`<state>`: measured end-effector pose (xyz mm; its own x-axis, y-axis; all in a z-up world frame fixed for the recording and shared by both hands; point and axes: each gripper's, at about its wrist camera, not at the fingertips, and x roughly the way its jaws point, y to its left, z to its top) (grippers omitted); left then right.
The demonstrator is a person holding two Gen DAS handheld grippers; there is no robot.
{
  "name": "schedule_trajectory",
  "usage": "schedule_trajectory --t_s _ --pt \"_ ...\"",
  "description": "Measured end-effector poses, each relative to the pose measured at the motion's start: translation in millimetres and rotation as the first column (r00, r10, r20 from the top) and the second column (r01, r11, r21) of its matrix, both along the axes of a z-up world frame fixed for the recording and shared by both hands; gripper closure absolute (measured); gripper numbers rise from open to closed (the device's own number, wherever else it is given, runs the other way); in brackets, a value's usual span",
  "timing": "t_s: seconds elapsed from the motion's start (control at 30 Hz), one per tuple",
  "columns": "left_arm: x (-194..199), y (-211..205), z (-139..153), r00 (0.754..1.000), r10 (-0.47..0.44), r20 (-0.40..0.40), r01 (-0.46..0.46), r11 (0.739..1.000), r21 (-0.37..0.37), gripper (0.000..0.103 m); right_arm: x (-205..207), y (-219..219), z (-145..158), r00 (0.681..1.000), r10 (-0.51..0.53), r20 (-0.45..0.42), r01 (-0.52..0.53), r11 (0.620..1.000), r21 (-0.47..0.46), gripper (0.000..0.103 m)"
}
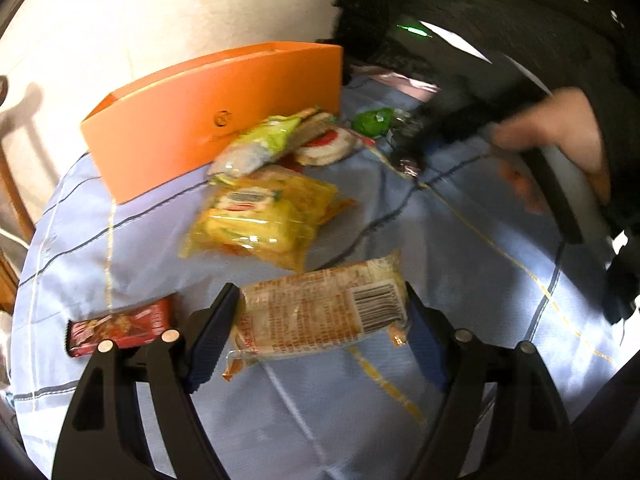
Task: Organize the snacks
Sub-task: 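Move both open grippers back toward the remaining snacks on the table, then grasp the chocolate bar with the right gripper and drop it into the orange box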
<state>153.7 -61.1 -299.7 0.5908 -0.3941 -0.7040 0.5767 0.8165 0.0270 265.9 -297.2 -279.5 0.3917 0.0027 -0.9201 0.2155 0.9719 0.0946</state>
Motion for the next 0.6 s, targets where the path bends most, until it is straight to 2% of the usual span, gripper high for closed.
schedule_trajectory --t_s 0.1,0.27,0.4,0.6 --pt "2 10 6 1.0 0.025 0.005 -0.025 1.0 -0.017 0.026 -21 -25 -1 1.0 -0.025 0.014 0.024 0.996 0.088 0.083" --pt "4 24 14 0.998 0.06 0.008 -0.06 0.998 -0.035 0.026 -49 -37 2 0.999 -0.006 0.04 0.002 0.994 0.112 0.083" --pt "4 29 25 0.997 0.071 0.029 -0.07 0.997 -0.041 0.026 -56 -22 27 0.994 0.033 0.101 -0.045 0.991 0.122 0.083" --pt "11 37 54 0.991 0.102 0.082 -0.099 0.994 -0.039 0.026 -57 -1 85 0.967 0.113 0.228 -0.142 0.983 0.119 0.083"
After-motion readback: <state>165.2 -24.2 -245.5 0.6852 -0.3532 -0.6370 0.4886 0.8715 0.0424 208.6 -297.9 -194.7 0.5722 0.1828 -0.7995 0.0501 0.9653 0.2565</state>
